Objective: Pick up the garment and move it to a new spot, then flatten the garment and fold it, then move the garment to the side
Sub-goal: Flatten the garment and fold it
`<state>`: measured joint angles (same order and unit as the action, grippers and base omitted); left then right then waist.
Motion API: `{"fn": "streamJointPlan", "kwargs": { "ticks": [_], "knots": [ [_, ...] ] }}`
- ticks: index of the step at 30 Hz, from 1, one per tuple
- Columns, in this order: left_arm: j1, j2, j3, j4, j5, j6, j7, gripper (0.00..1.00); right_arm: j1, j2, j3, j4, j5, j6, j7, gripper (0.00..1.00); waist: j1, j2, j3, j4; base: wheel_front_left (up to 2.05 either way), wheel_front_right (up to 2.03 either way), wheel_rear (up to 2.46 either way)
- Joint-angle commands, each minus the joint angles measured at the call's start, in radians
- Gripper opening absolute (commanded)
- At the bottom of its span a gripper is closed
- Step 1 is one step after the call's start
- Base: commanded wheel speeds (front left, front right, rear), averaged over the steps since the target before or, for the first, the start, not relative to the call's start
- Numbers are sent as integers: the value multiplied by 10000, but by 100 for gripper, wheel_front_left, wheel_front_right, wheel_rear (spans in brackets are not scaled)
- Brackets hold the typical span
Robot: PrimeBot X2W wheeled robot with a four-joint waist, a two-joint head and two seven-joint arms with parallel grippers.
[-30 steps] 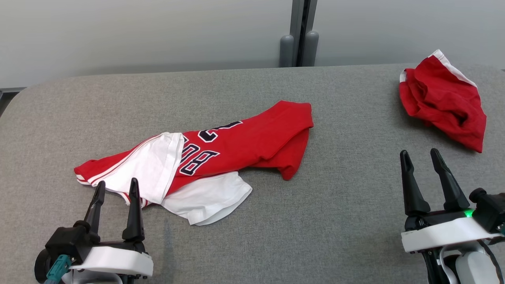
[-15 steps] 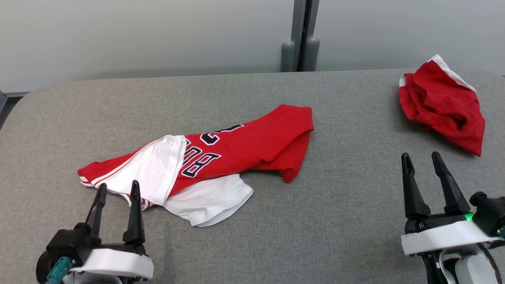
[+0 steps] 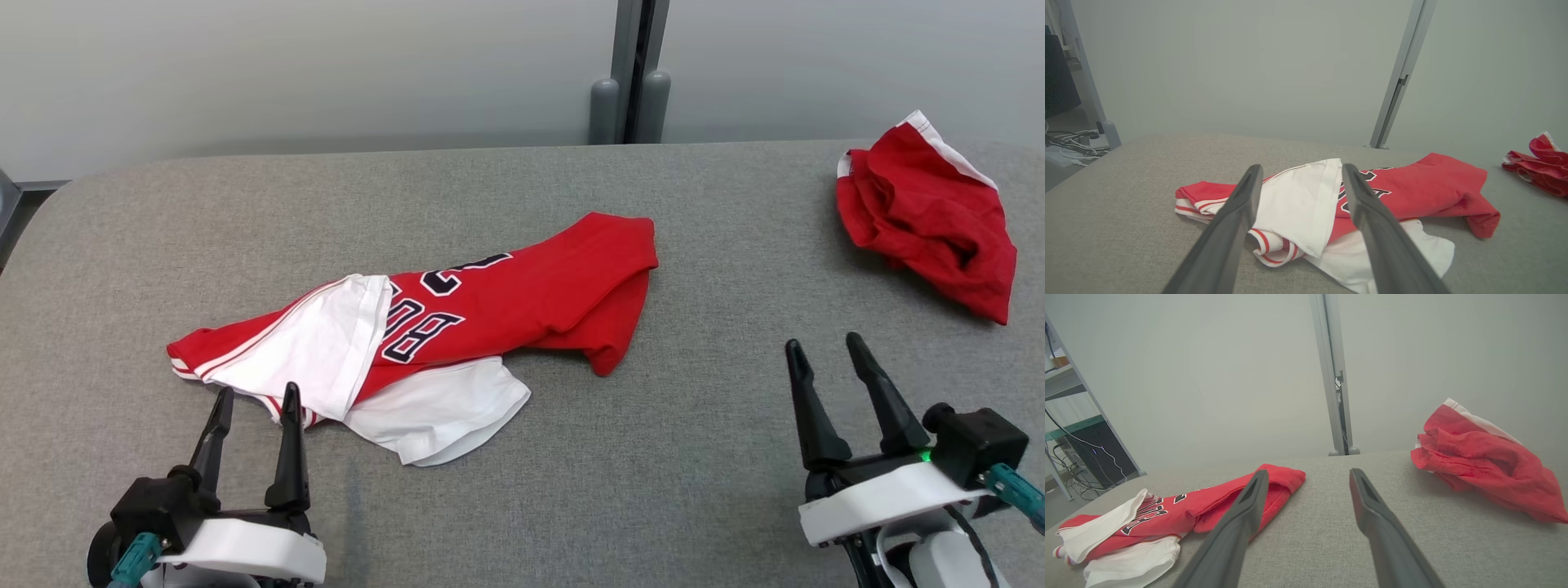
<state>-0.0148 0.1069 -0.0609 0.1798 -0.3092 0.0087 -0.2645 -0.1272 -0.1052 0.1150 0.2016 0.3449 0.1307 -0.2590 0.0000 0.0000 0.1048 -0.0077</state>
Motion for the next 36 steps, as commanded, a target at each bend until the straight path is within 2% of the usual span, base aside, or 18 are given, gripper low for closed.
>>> {"fn": "streamJointPlan", "kwargs": {
  "ticks": [1,8,15,24,33,34,35,36],
  "knots": [
    [-203,-24,-19,68,66,-59,-16,100,-207,-165,244,166,113,4,-66,100,0,0,-4,30,0,0,0],
    [-438,-86,-322,334,106,-223,-16,100,-1226,-839,1634,1161,373,4,220,100,0,0,23,313,0,0,0],
    [-667,-212,-737,573,36,-440,-13,100,-2333,-1257,3036,2400,1056,4,944,100,0,0,175,911,0,0,0],
    [-1009,-358,-1051,836,-152,-565,-14,100,-3511,-1343,4245,4221,1583,4,1132,100,0,0,551,1791,0,0,0],
    [-1208,-414,-1020,989,-254,-676,-15,100,-4395,-944,4410,6435,1565,4,1220,100,0,0,644,2363,0,0,0],
    [-1198,-421,-1013,999,-248,-685,-15,100,-4458,-903,4391,6589,1550,3,1154,84,0,0,634,2381,0,0,0],
    [-1190,-427,-1004,1008,-248,-689,-15,100,-4515,-862,4382,6773,1520,3,1121,45,0,0,619,2394,0,0,0],
    [-1179,-428,-991,1013,-247,-692,-15,100,-4557,-809,4392,6884,1497,3,1095,32,0,0,606,2401,0,0,0]
  ]
}}
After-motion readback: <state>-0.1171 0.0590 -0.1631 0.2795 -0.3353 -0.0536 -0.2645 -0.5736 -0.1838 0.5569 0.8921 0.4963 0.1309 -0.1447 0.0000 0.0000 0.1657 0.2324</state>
